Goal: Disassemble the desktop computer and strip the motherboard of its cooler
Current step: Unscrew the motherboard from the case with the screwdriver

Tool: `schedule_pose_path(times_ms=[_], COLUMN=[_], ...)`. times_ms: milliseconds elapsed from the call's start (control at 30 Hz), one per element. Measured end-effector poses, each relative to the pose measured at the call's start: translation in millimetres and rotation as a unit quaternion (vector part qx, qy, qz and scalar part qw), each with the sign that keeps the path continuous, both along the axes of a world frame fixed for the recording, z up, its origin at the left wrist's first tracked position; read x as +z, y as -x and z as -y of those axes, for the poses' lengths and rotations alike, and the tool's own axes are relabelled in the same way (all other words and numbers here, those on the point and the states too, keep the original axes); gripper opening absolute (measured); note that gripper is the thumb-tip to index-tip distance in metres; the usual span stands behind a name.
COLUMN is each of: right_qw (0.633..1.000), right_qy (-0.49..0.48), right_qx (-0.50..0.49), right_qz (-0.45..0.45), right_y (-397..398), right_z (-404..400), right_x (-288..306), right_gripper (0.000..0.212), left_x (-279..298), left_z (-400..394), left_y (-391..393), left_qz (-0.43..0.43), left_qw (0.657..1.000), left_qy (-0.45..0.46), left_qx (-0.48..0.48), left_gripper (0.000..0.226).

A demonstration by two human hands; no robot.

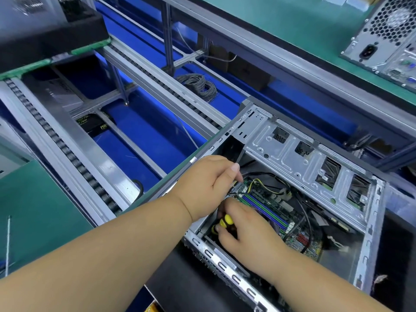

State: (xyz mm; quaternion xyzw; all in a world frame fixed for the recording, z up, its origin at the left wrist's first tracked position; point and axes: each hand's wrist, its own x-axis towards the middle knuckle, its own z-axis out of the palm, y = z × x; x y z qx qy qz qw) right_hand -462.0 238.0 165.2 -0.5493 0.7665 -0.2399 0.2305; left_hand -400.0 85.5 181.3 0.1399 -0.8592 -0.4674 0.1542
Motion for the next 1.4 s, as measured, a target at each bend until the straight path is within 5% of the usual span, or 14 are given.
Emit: schedule_pose_path(times_ms=[233,400,633,1400], right_qw=[1.000,0.999,0.997,1.000], right_qy=[0.010,0.023,0.014,0.016], right_qx=[-0.009,-0.032,-0.018,-0.003], right_qz=[-0.020,0.006,-0.081,-0.013], right_y=[3,3,5,10], right_z=[-1,-2,-1,0], right_x=[-6,-5,-5,-8], right_gripper=[0.031,0.015,0.022,0.018], left_x=[1,2,0,-3], left_z=[-1,-1,-3,-2], left_y=[-1,0,1,2], left_qz=[0.015,0.028,0.039,0.046], left_qw=[1.000,1.000,0.998,0.998], left_qy=[0.009,0.007,0.044,0.042], left_qx=[0.001,0.001,0.011,0.005], left_gripper=[0.045,0.043,0.009,0.027])
